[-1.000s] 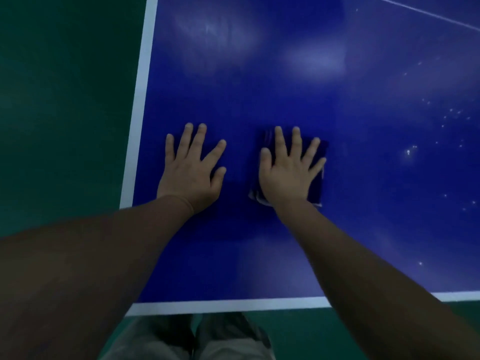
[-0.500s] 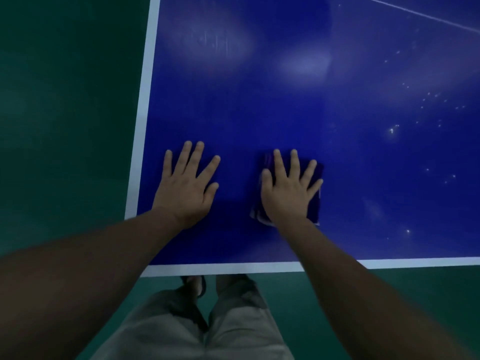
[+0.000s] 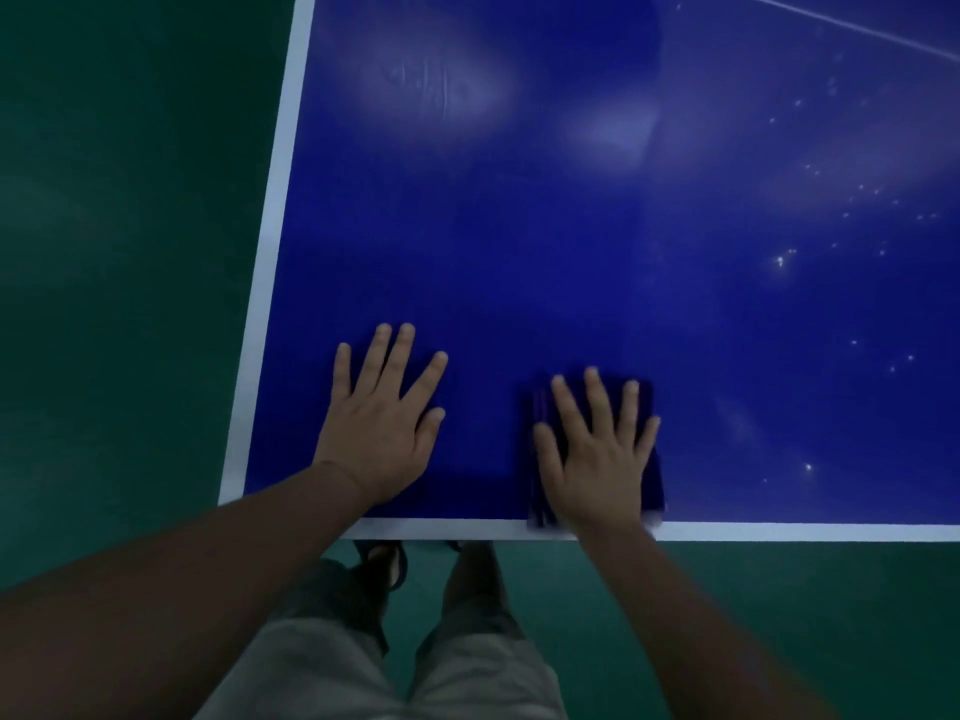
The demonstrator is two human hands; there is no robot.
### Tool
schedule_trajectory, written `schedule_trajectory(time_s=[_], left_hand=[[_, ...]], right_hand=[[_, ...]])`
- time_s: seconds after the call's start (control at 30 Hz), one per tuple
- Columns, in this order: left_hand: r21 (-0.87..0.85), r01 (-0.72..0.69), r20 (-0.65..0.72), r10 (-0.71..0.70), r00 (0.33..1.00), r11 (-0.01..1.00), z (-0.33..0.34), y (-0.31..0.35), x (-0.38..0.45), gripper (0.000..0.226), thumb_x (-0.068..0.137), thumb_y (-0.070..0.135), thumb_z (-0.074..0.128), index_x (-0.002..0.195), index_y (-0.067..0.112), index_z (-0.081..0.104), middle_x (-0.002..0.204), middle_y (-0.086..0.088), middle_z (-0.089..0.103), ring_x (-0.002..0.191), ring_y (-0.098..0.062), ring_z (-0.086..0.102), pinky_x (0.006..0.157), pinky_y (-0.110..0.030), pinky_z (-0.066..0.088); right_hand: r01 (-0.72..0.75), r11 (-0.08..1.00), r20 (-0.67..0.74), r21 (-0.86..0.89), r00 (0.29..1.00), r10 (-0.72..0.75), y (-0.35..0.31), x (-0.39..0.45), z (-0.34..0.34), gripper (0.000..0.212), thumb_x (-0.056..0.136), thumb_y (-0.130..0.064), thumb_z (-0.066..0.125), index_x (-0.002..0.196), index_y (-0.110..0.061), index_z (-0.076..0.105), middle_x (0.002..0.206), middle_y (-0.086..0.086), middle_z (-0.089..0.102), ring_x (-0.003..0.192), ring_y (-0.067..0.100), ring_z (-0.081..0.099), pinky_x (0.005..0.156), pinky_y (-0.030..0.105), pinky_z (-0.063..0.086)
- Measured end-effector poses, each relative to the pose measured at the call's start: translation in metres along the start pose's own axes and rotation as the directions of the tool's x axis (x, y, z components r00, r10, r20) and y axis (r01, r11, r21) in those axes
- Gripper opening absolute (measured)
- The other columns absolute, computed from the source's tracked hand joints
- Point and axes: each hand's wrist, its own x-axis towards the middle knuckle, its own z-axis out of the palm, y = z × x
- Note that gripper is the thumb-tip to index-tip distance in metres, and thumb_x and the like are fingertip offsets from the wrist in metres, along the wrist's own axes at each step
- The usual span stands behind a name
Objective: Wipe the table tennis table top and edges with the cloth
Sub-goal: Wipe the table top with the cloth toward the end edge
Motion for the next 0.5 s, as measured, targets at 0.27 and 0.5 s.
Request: schedule_trajectory(time_s=[0.27, 0.5], left_hand=[[0.068, -0.005, 0.0, 0.005, 1.0, 0.998, 0.005, 0.014, 0.003, 0.061, 0.099, 0.046, 0.02, 0.155, 0.023, 0.022, 0.164, -0.012, 0.012, 0.152, -0.032, 0.003, 0.118, -0.063, 0.001], [0.084, 0.018, -0.003, -0.018, 1.0, 0.996, 0.002, 0.038, 0.015, 0.062, 0.098, 0.045, 0.024, 0.154, 0.02, 0.028, 0.163, -0.014, 0.018, 0.151, -0.033, 0.007, 0.117, -0.064, 0.003]], right_hand=[[-0.067, 0.991, -0.088, 0.114, 0.993, 0.077, -0.03, 0.02, 0.0, 0.058, 0.102, -0.056, 0.029, 0.157, -0.04, 0.018, 0.168, -0.005, 0.007, 0.153, 0.036, -0.01, 0.119, 0.063, -0.007], [0.1, 0.995, -0.032, 0.022, 0.995, -0.099, 0.084, -0.021, -0.002, 0.058, 0.099, -0.06, 0.031, 0.151, -0.038, 0.036, 0.164, -0.003, 0.025, 0.153, 0.037, 0.007, 0.119, 0.065, 0.007]])
